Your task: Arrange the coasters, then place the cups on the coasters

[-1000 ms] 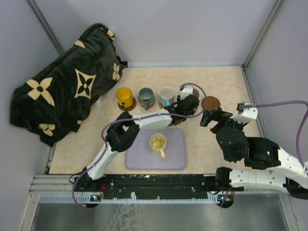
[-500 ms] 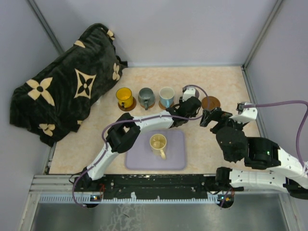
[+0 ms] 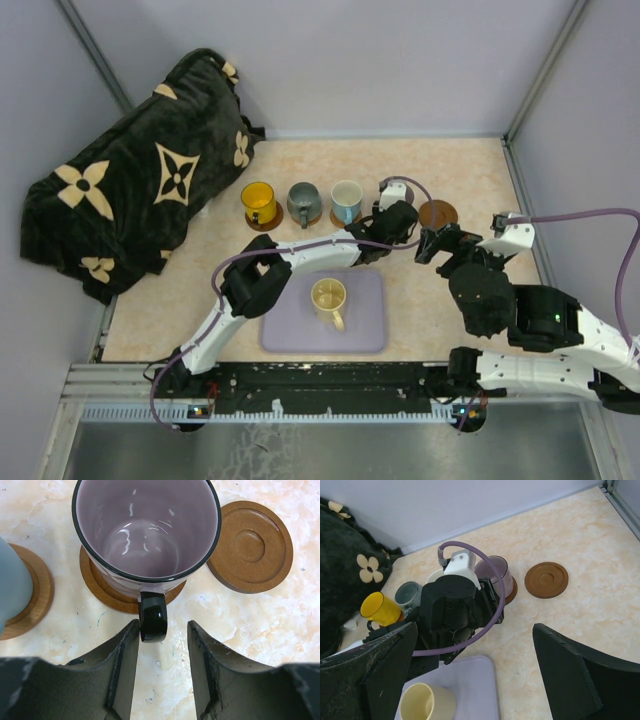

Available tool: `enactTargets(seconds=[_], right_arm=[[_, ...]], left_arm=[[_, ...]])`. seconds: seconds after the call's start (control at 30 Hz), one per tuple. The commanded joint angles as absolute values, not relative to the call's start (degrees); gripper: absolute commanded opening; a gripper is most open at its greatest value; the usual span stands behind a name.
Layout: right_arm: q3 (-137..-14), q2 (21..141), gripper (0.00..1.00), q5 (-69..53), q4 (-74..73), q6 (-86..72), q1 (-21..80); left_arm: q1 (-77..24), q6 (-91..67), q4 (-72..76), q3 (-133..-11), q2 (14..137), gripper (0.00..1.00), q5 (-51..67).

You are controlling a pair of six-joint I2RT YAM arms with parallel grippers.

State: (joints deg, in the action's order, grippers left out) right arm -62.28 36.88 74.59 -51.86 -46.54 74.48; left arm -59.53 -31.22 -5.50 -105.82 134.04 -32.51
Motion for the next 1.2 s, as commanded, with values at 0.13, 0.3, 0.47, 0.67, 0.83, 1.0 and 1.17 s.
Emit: enactTargets(seconds=[0.13,0.3,0.47,0.67,0.83,1.0,1.17], right_arm=[[-62.31,37.62,0.99,75.26,-50.27,-47.99,74.36],[-62.57,37.75,0.99,75.57,-50.36,-47.99,74.36],[-62.97,37.87,0.99,75.87,-50.69,-48.07,74.36],[-63.23,37.93,0.99,75.6,-51.18,-48.51,74.36],[-63.58,38.57,0.99,76.12,-52.38,-48.83,74.36],[-63.6,37.0,0.99,78.11,-53.51,-50.72,74.36],[-60.78,30.9,0.99,78.22,-41.27,-37.2,74.36]], left_arm=[[-60.2,-30.62,-4.4,-107.31,132.04,0.49,-32.21],[-60.37,-30.12,-4.18,-107.09,131.54,0.49,-32.38],[-60.47,-30.01,-4.38,-106.97,131.23,0.5,-32.67],[-60.47,-29.98,-4.78,-104.97,129.73,0.54,-34.42],[-60.45,-29.79,-4.7,-101.14,125.89,0.67,-36.23],[-60.89,-28.21,-2.74,-94.95,119.5,0.71,-36.47],[-62.11,-25.76,-0.2,-89.19,111.82,0.72,-36.88]])
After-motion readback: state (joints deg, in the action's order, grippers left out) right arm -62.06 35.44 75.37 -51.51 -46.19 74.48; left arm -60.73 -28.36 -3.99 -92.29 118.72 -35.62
